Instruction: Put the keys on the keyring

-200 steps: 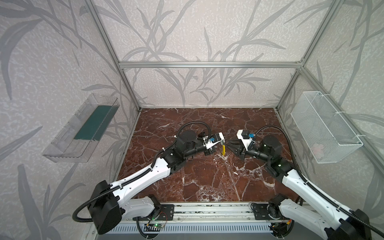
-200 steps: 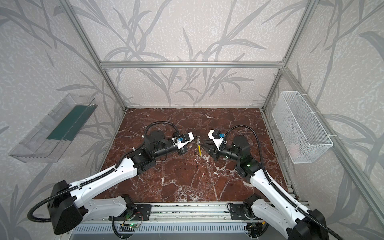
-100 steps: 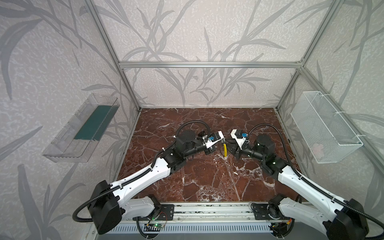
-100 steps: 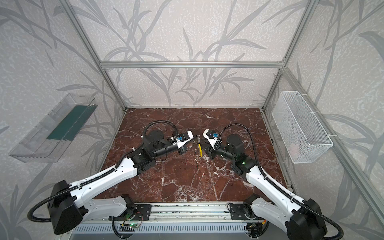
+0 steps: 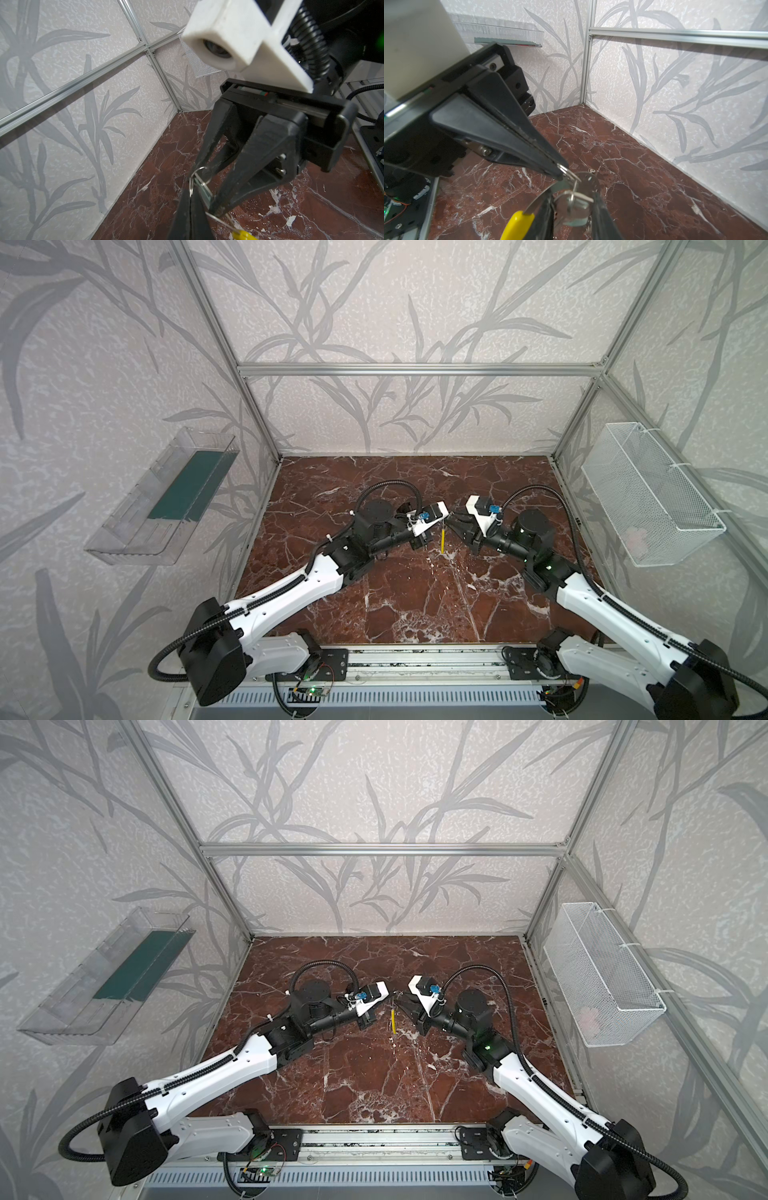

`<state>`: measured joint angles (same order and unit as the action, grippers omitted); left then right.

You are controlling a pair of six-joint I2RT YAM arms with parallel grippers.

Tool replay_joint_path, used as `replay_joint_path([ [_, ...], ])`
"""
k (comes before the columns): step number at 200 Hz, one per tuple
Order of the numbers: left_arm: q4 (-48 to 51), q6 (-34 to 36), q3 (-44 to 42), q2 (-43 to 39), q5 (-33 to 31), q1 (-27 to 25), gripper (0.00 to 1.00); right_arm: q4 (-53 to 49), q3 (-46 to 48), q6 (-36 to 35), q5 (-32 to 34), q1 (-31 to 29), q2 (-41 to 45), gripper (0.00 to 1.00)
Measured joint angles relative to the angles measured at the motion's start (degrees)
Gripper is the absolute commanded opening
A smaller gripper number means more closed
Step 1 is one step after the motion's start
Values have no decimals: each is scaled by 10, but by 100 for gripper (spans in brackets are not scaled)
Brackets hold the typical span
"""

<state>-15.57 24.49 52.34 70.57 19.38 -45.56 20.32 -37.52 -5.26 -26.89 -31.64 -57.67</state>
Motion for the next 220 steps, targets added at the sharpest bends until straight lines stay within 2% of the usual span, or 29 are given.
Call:
replay_joint_path([
  [51, -2, -8, 0, 0, 3, 0, 0, 2, 12, -4, -2, 3, 0, 13],
  [92, -3, -23, 0, 0, 23, 3, 0, -4, 12, -8, -23, 17, 0, 12],
  [150, -30, -60, -18, -4, 59, 11, 0, 0, 10, -10, -103, 29, -29, 12],
  [173, -37, -76, -27, -4, 72, 15, 0, 0, 4, -10, -134, 29, -48, 16],
  [189, -50, -84, -32, -4, 79, 15, 0, 0, 0, -11, -148, 29, -51, 23],
  [220, -80, -101, -42, -4, 96, 23, 0, -18, 3, -45, -133, 36, -21, 34],
])
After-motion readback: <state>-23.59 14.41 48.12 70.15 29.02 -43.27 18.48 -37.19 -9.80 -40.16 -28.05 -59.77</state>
